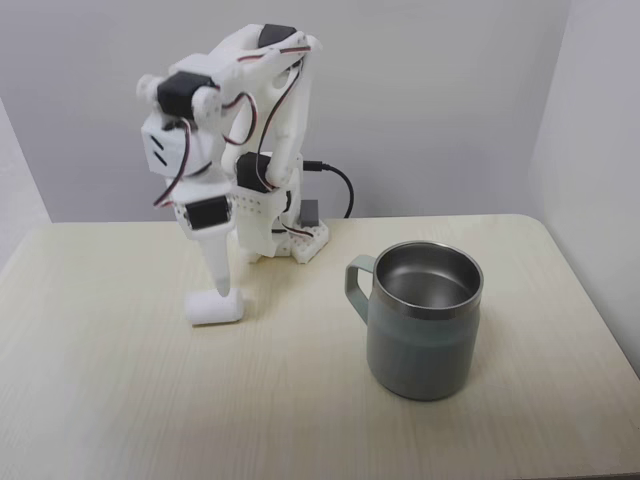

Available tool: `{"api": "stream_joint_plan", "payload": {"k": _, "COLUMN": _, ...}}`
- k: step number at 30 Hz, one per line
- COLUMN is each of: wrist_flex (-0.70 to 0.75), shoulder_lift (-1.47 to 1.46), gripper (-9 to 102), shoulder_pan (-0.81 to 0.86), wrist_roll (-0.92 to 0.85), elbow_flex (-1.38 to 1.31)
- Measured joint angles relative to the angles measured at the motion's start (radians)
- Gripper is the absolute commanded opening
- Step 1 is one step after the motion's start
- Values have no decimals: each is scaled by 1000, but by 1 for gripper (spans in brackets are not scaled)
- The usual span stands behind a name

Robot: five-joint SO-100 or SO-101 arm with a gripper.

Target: Grasp a dressing and put it in the cup.

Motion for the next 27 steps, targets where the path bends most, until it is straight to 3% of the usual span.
{"api": "stream_joint_plan", "payload": {"k": 10, "wrist_flex": -267, "shoulder_lift": 141, "gripper": 26, "shoulder_pan": 61, "wrist_roll": -21, "elbow_flex": -156}}
{"api": "stream_joint_plan", "payload": {"k": 19, "wrist_flex": -321, "shoulder_lift": 161, "gripper": 25, "shoulder_pan": 66, "wrist_roll": 0, "elbow_flex": -183}}
{"api": "stream_joint_plan", "payload": {"k": 27, "wrist_flex": -336, "shoulder_lift": 190, "gripper": 0, "shoulder_pan": 55, "wrist_roll": 29, "elbow_flex": -181}}
